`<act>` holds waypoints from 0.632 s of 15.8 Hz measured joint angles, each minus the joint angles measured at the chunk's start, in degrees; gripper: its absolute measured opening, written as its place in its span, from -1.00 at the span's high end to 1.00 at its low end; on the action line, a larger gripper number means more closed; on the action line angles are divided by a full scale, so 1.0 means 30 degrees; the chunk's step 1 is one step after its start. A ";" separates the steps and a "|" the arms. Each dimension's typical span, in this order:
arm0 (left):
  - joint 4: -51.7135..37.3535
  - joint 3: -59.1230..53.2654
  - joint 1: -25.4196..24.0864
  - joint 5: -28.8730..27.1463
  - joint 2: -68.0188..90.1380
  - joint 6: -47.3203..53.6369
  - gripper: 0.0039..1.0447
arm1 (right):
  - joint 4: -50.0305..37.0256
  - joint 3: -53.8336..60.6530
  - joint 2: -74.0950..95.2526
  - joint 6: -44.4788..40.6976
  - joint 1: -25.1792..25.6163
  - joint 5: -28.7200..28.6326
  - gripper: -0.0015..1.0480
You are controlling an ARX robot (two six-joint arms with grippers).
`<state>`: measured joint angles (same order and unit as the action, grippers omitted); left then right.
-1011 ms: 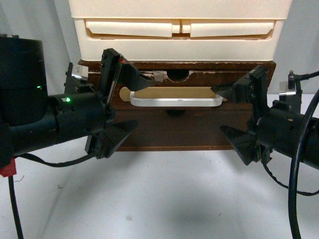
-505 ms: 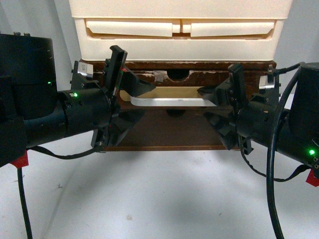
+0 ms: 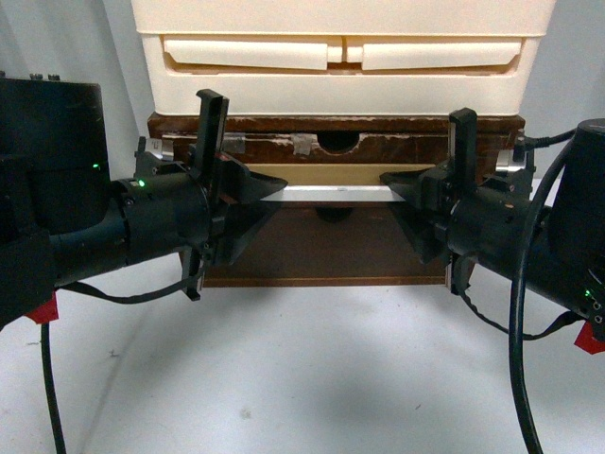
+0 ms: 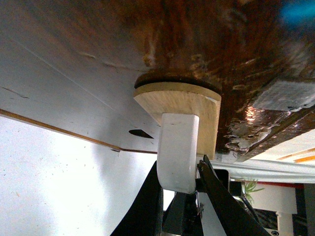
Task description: Open drawer
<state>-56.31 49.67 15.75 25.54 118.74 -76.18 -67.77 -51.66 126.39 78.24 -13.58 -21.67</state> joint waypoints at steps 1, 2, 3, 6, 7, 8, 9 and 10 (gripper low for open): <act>-0.0248 -0.0197 0.0000 -0.0007 -0.0036 -0.0109 0.72 | -0.0138 0.0124 -0.0007 0.0073 -0.0102 0.0044 0.70; -0.0590 -0.0736 0.0007 0.0007 -0.0306 -0.0160 0.72 | -0.0641 0.0692 -0.0189 0.0189 -0.0248 0.0255 0.70; -0.1202 -0.1923 0.0160 0.0080 -0.0933 -0.0197 0.73 | -0.1530 0.1909 -0.0656 0.0459 -0.0488 0.0357 0.70; -0.3585 -0.6550 0.1005 -0.0386 -0.3512 -0.0678 0.74 | -0.2565 0.6448 -0.3264 0.1151 -0.1537 0.1129 0.72; -0.3781 -0.8480 0.1486 -0.0729 -0.4903 -0.0663 0.75 | -0.2688 0.8007 -0.4204 0.1304 -0.1996 0.1384 0.72; -0.4350 -0.9785 0.1821 -0.0758 -0.5712 -0.0539 0.77 | -0.2747 0.9180 -0.4991 0.1508 -0.2441 0.2004 0.72; -0.4656 -1.1897 0.2368 0.0561 -0.7708 0.0437 0.64 | -0.2433 1.0834 -0.5457 0.0736 -0.2754 0.1931 0.56; -0.1464 -1.3049 0.2062 0.1370 -1.1096 0.2871 0.05 | -0.1559 1.3726 -0.7140 -0.1071 -0.4138 0.0860 -0.05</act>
<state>-60.71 10.52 21.93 29.65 85.45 -67.57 -72.44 -10.48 104.97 75.02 -26.00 -19.09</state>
